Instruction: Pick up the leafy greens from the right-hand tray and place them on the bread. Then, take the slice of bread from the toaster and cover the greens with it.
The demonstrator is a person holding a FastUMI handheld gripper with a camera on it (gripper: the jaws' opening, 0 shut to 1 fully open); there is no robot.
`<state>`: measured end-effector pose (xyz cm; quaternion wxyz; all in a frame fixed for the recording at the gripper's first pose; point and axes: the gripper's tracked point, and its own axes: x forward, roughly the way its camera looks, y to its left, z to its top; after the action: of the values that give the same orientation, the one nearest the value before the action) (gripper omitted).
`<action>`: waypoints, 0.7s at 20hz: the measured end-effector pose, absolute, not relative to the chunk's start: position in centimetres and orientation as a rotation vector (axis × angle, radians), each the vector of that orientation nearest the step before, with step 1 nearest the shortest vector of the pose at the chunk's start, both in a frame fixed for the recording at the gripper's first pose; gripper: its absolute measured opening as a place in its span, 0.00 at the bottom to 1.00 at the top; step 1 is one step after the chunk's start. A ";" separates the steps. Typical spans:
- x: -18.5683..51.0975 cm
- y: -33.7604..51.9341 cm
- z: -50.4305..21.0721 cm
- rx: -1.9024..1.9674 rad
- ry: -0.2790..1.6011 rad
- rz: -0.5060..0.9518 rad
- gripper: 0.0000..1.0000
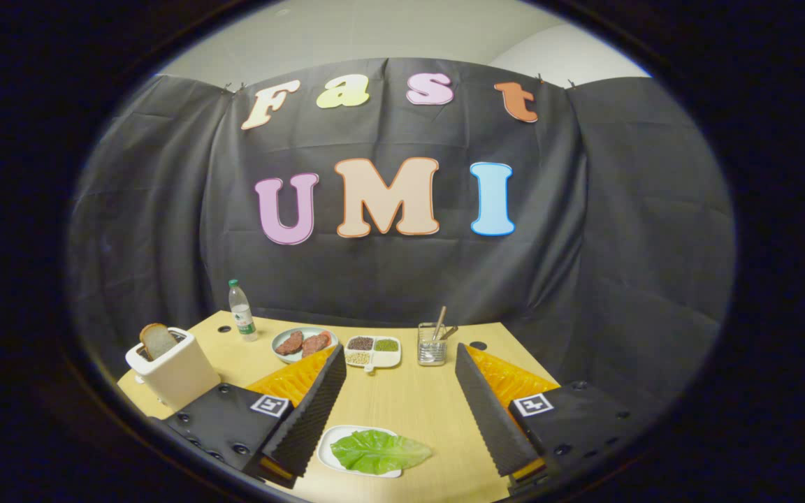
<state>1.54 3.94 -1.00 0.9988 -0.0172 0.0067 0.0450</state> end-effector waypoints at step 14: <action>3.0 3.8 -6.4 -0.029 0.187 0.224 1.00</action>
<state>2.96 3.77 -6.37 0.9892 -0.0144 0.0934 0.1116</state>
